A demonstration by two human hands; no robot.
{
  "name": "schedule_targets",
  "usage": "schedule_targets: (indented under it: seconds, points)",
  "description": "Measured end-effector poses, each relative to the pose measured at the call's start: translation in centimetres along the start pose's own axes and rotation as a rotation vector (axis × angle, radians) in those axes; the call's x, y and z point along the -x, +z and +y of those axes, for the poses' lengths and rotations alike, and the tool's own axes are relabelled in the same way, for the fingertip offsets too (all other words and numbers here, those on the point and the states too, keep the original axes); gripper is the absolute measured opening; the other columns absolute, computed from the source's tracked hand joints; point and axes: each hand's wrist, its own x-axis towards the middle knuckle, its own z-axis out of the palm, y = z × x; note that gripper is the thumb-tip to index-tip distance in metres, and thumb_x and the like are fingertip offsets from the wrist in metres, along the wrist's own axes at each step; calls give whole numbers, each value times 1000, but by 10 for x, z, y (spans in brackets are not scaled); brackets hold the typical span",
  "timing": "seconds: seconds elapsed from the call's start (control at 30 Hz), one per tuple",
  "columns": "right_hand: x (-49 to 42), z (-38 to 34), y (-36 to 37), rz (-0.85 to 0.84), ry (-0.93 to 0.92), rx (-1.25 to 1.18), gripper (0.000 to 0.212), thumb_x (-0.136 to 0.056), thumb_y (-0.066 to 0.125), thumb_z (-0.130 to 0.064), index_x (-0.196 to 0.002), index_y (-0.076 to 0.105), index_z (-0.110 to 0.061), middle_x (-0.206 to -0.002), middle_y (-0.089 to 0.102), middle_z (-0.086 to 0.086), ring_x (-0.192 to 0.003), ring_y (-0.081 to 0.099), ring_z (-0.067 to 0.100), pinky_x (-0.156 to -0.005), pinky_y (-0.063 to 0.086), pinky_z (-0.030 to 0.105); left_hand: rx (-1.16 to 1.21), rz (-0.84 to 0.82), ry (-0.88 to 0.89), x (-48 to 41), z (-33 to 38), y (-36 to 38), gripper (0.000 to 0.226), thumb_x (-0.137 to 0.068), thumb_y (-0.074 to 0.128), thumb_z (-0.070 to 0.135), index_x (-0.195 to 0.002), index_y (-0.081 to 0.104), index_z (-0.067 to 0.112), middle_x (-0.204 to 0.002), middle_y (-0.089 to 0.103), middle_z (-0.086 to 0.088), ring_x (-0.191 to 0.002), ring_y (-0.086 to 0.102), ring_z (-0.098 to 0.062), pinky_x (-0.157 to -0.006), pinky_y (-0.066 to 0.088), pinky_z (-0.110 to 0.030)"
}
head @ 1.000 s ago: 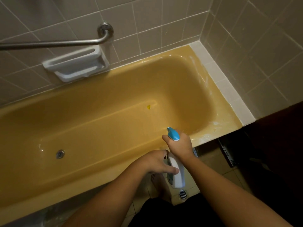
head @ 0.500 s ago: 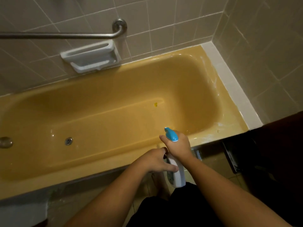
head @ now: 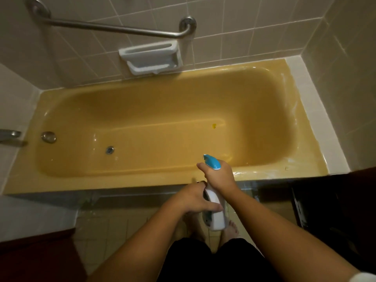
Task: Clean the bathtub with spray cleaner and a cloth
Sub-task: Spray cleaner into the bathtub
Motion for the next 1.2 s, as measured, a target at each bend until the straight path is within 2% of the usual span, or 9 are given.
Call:
schedule_targets:
  seconds: [0.07, 0.17, 0.27, 0.37, 0.5, 0.8, 1.0, 1.1, 1.2]
  points:
    - [4, -6, 6, 0, -18, 8, 27, -84, 76, -39, -80, 64, -16, -73, 65, 3, -71, 61, 21, -71, 51, 40, -4, 9, -2, 7, -6, -3, 69, -77, 83, 56, -132, 55, 25, -122, 66, 7, -108, 63, -14, -95, 55, -35]
    - [9, -15, 19, 4, -32, 28, 33, -82, 74, -37, -66, 56, -15, -60, 56, 4, -61, 54, 25, -65, 49, 43, -10, 26, 1, 17, -16, -14, 70, -78, 82, 55, -134, 54, 25, -124, 65, 7, -111, 62, -14, -95, 54, -35]
    - [12, -24, 41, 24, -57, 40, 28, -82, 74, -40, -75, 63, -16, -68, 63, 4, -70, 61, 27, -70, 52, 43, 12, 20, 12, 23, -34, -27, 65, -80, 82, 51, -133, 55, 24, -120, 65, 8, -106, 62, -12, -86, 53, -30]
    - [18, -31, 72, 28, -71, 42, 31, -83, 75, -37, -69, 57, -16, -60, 54, -3, -61, 53, 19, -65, 49, 43, 22, 14, 20, 28, -61, -43, 60, -81, 81, 50, -129, 57, 24, -115, 65, 9, -100, 62, -9, -76, 50, -26]
    - [28, -44, 121, 81, -68, 58, 28, -85, 76, -37, -78, 61, -14, -68, 61, 3, -65, 58, 22, -65, 50, 40, 13, -21, 41, 37, -107, -68, 60, -83, 80, 47, -131, 55, 23, -121, 66, 4, -103, 63, -13, -80, 51, -28]
    - [43, -67, 215, 200, -4, 55, 31, -84, 74, -35, -70, 57, -13, -62, 55, 4, -59, 51, 20, -60, 45, 38, -54, -65, 70, 52, -193, -122, 62, -80, 81, 51, -131, 57, 25, -122, 67, 6, -106, 63, -12, -92, 55, -36]
    - [40, -79, 227, 257, -5, 7, 27, -85, 75, -33, -76, 60, -12, -65, 57, 3, -62, 53, 20, -63, 47, 38, -140, -78, 100, 47, -207, -141, 73, -75, 81, 61, -132, 55, 24, -126, 65, 4, -111, 62, -17, -98, 54, -44]
    - [36, -84, 224, 268, 33, 17, 30, -82, 74, -35, -72, 61, -10, -66, 61, 10, -62, 58, 26, -64, 51, 45, -151, -82, 127, 43, -204, -148, 69, -76, 81, 61, -129, 56, 24, -125, 66, 4, -110, 63, -18, -98, 54, -46]
    - [30, -86, 219, 319, 3, 24, 24, -84, 74, -34, -84, 65, -12, -73, 64, 9, -70, 61, 28, -67, 50, 41, -177, -108, 146, 38, -194, -154, 70, -78, 80, 58, -133, 54, 22, -129, 64, 2, -111, 62, -20, -98, 54, -46]
